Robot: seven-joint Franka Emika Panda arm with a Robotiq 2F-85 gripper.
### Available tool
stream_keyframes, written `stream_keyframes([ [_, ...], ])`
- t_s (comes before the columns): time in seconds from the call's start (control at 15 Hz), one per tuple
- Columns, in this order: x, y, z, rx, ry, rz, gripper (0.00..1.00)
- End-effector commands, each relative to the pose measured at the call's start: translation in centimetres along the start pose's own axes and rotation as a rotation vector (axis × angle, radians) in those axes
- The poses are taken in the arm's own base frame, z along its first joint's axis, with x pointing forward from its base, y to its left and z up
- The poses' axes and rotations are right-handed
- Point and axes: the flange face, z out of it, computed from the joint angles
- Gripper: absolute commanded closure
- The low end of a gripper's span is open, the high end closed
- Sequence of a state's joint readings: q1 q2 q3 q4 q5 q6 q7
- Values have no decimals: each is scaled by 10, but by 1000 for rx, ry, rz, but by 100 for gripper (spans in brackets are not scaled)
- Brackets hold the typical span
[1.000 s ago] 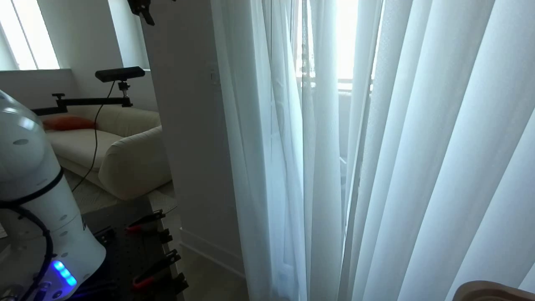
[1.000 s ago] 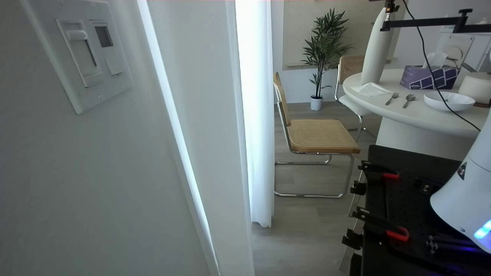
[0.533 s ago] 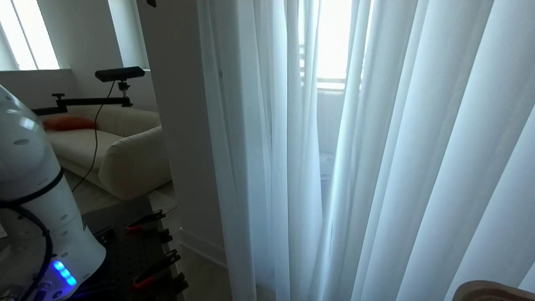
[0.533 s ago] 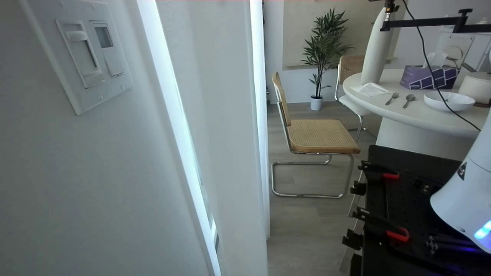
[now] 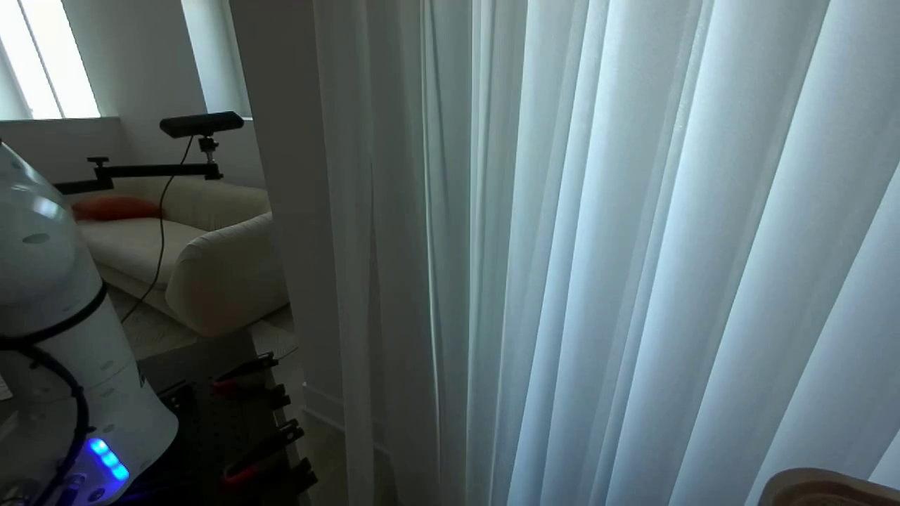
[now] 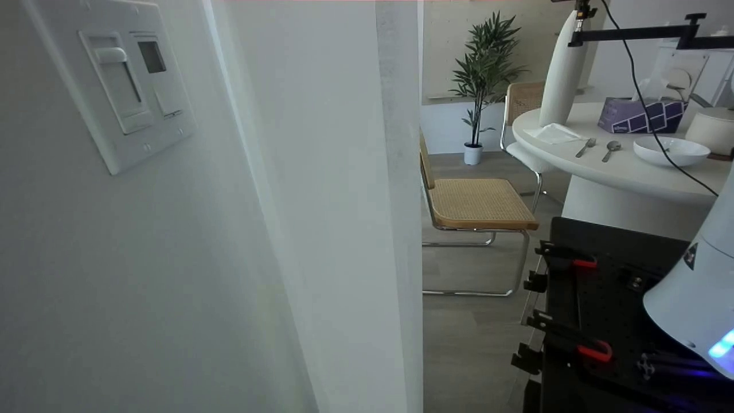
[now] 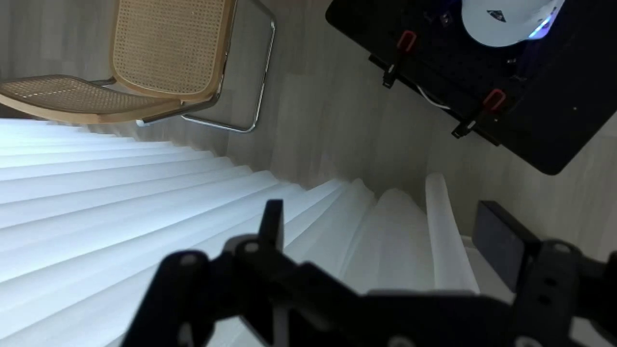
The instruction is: Pull the blinds to the right, switch off the light, then pull the blinds to the left
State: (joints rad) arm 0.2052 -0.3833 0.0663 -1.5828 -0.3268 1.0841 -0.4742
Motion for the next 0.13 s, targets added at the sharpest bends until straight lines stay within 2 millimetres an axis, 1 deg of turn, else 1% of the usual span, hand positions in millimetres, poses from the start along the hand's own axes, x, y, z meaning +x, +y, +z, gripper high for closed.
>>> stream_keyframes([
  [0.0,1,0,-1,1,-1,0,0],
  [0.07,1,-1,-1,0,-2,-2,0],
])
